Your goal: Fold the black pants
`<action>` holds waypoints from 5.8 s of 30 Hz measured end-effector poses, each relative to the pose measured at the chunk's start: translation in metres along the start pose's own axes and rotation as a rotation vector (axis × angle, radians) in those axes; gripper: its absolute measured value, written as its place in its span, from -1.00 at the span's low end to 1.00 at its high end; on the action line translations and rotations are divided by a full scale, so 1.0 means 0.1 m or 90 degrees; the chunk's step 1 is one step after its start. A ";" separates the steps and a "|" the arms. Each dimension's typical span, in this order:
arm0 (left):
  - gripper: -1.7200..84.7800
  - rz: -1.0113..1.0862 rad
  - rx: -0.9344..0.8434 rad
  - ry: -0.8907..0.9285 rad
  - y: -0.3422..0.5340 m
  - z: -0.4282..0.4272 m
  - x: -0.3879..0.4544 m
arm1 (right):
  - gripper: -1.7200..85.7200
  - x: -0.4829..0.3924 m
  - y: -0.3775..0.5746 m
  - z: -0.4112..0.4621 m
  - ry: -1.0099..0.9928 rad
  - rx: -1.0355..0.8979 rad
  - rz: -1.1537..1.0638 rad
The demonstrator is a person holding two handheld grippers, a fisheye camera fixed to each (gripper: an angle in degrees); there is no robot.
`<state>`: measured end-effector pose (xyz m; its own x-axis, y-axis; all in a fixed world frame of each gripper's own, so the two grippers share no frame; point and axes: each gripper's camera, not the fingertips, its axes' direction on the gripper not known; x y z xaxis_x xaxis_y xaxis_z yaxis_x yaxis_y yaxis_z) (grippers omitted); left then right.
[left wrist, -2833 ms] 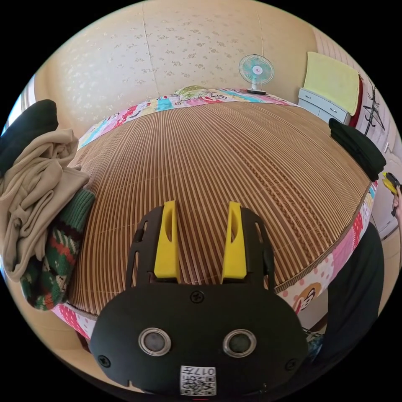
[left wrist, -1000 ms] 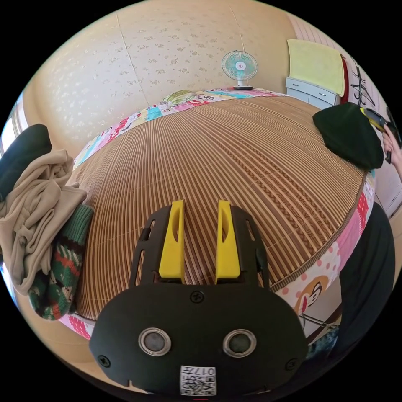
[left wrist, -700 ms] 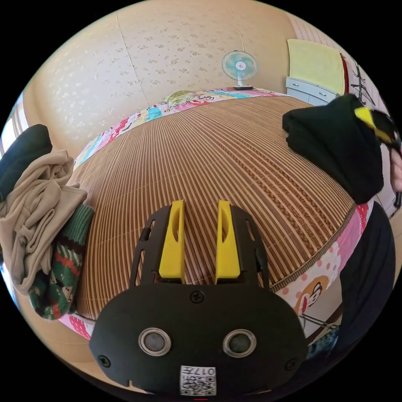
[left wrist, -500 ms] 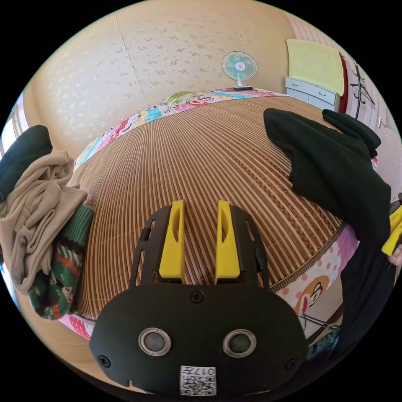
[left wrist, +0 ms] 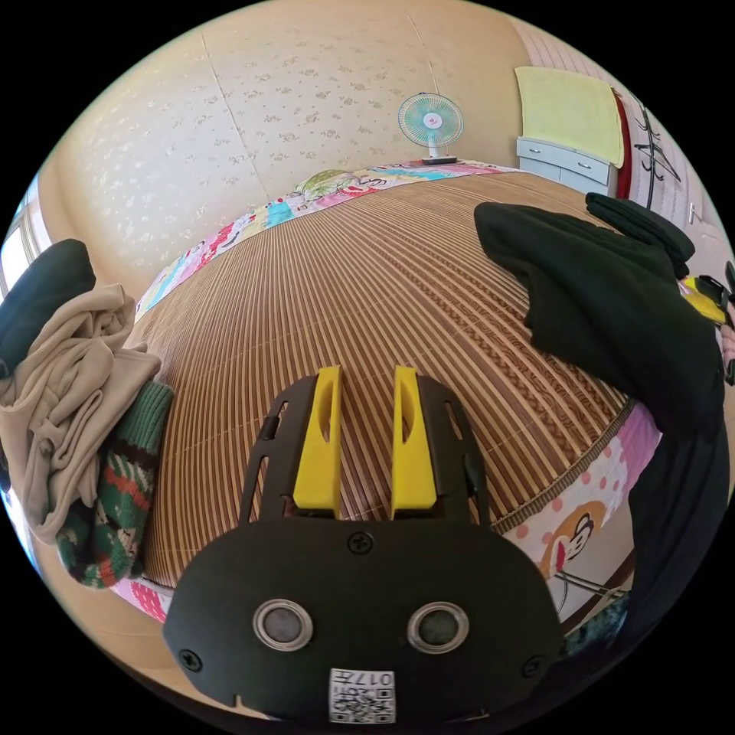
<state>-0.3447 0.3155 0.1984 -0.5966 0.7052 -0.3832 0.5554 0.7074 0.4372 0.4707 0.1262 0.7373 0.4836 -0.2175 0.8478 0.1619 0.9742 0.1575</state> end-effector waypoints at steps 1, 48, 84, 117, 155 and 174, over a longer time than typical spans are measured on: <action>-0.72 0.000 0.000 0.000 0.00 0.00 0.00 | -0.71 -0.04 0.04 0.06 -0.014 0.008 0.000; -0.76 0.017 0.010 -0.009 -0.39 0.13 0.32 | -0.86 -2.24 -1.22 1.85 0.173 -0.212 -0.334; -0.84 0.046 0.014 -0.030 -0.79 0.05 0.34 | -0.54 -1.09 -2.44 0.75 0.366 -0.142 -0.182; -0.56 -0.169 0.291 0.509 0.36 -2.66 -0.97 | -0.85 -4.91 1.26 -2.36 0.080 0.448 -0.826; -0.76 0.123 0.639 0.383 1.11 -6.05 -0.72 | -0.83 -4.41 2.13 -4.98 -0.218 0.677 -0.605; -0.98 -0.265 0.771 0.372 -0.13 -5.47 -2.44 | -0.93 -3.46 0.10 -3.49 -0.242 0.495 -0.435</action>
<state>-0.5232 0.1082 0.7314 -0.8234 0.5269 0.2105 0.2499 0.6699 -0.6991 0.6055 0.1899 0.2688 0.1805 -0.8224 0.5396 -0.3559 0.4568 0.8153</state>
